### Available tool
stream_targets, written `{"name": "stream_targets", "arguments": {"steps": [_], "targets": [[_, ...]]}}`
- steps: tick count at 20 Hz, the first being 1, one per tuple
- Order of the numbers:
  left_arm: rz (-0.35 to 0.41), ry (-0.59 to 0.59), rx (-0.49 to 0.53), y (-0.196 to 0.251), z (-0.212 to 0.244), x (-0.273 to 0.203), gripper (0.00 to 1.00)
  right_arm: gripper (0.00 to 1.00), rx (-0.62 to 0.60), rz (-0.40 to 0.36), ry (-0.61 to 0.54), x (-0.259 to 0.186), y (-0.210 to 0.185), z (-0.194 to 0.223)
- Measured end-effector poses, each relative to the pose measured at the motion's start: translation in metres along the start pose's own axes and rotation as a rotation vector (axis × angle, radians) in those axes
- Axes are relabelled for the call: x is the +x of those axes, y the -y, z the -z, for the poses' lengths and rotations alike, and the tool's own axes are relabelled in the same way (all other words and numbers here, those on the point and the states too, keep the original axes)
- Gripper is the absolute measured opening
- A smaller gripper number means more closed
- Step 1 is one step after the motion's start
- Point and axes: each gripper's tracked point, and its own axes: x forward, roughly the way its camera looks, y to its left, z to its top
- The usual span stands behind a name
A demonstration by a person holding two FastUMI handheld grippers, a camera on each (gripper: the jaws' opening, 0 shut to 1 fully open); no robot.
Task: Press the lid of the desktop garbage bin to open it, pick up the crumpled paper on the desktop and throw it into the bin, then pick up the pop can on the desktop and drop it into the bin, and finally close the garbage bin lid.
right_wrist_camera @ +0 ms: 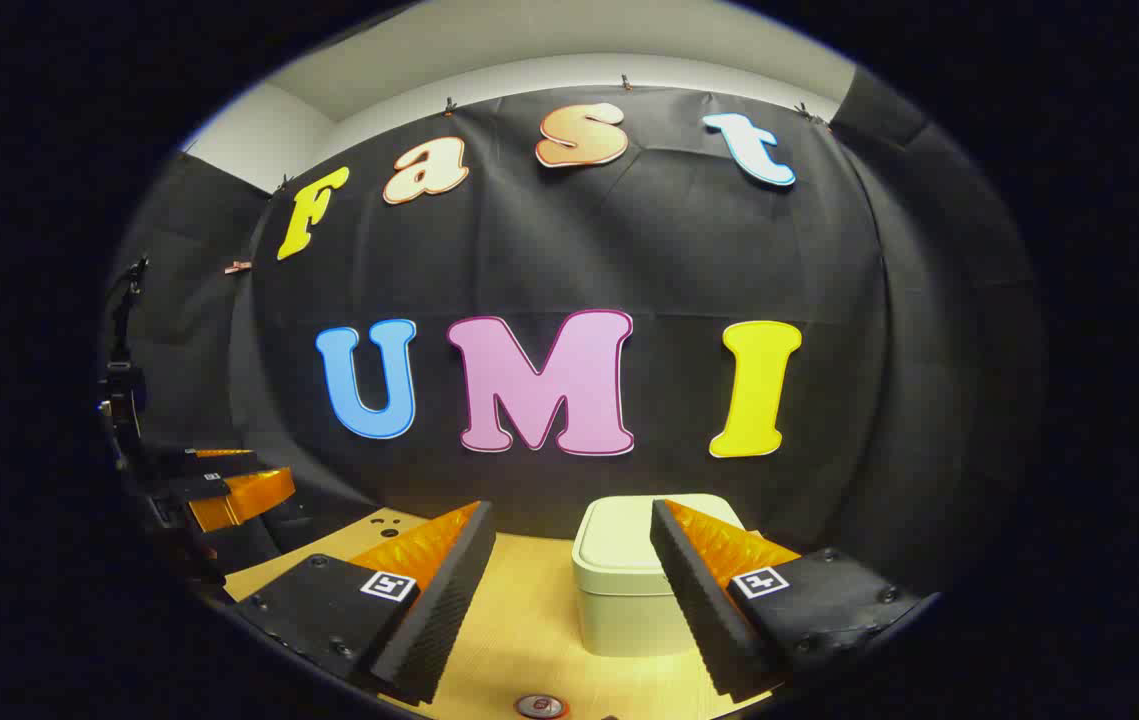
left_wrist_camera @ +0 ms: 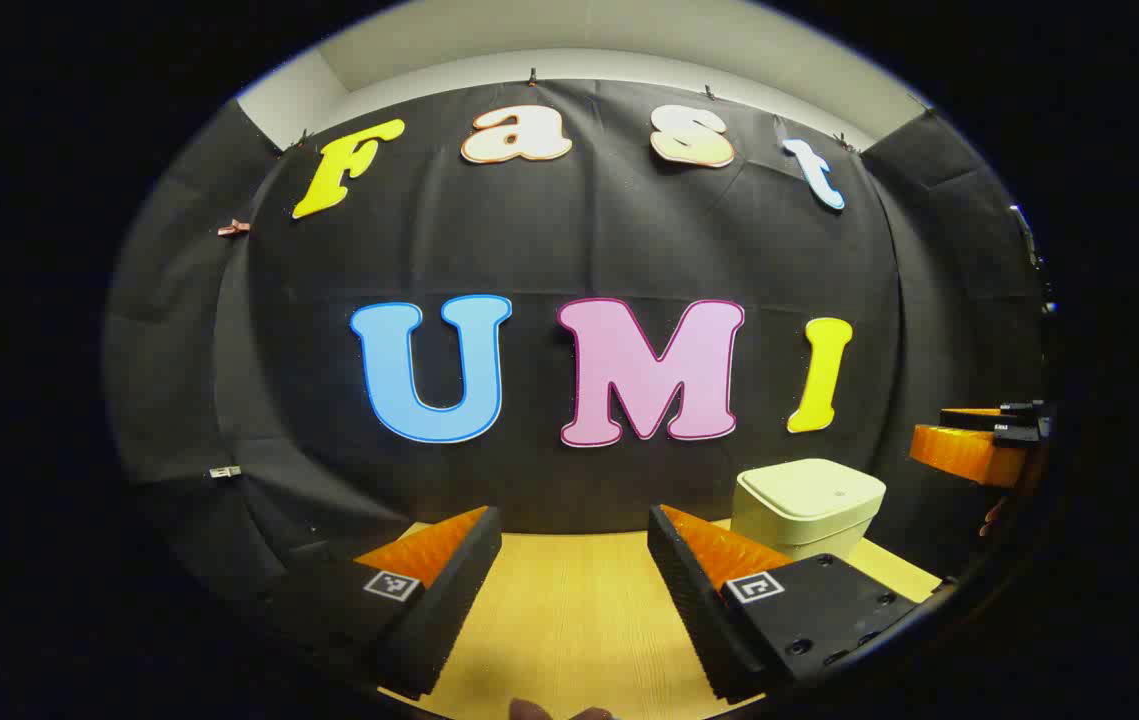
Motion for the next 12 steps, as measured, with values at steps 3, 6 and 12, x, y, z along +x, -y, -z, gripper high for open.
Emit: {"name": "stream_targets", "arguments": {"steps": [3, 6, 12], "targets": [[-0.002, -0.001, 0.000, 0.000, 0.001, 0.002, 0.95, 0.98, -0.024, -0.008, -0.010, 0.001, -0.003, 0.004], [-0.001, -0.002, 0.001, 0.000, 0.003, 0.006, 0.95, 0.95, -0.022, -0.067, 0.014, 0.002, -0.012, -0.001], [-0.005, -0.006, -0.002, -0.001, 0.005, 0.012, 0.95, 0.93, -0.055, 0.000, 0.021, 0.010, 0.002, -0.002]]}}
